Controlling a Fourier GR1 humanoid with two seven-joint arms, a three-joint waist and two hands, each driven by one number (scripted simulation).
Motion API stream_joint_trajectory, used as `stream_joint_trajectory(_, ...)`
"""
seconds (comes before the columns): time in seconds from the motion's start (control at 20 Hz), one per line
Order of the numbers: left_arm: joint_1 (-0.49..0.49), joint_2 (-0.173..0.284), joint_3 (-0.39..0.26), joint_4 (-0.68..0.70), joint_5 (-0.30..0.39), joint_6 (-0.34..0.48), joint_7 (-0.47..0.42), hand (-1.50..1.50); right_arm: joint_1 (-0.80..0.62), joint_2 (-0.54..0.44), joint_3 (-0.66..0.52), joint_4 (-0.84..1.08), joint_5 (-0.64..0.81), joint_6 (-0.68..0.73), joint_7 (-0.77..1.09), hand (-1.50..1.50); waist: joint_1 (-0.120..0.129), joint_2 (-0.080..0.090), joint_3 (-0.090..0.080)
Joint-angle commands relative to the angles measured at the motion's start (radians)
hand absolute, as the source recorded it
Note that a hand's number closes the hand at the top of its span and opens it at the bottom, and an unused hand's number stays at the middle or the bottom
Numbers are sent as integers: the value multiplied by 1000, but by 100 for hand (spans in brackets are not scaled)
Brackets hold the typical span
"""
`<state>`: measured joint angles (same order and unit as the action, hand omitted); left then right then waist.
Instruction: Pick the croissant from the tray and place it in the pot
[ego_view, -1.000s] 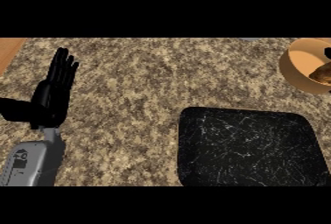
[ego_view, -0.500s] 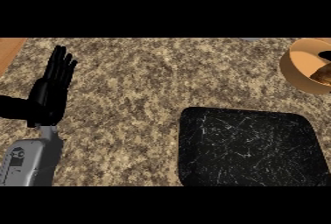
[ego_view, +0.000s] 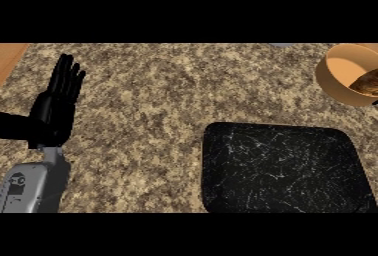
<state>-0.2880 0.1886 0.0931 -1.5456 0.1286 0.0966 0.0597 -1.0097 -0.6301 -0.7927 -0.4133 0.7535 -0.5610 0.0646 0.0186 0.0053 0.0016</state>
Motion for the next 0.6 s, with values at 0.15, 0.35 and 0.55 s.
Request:
stream_joint_trajectory(0.15,-6,36,60,70,30,-45,-61,0,99,-16,-81,-115,-170,8,-150,-150,-22,-5,-2)
stream_joint_trajectory(0.35,-14,8,19,4,-8,9,13,0,208,-13,-125,-191,-271,35,-215,-150,-28,-9,-1)
stream_joint_trajectory(0.55,-74,20,37,49,-5,8,35,0,266,-78,-130,-188,-339,111,-231,-150,-21,-4,-1)
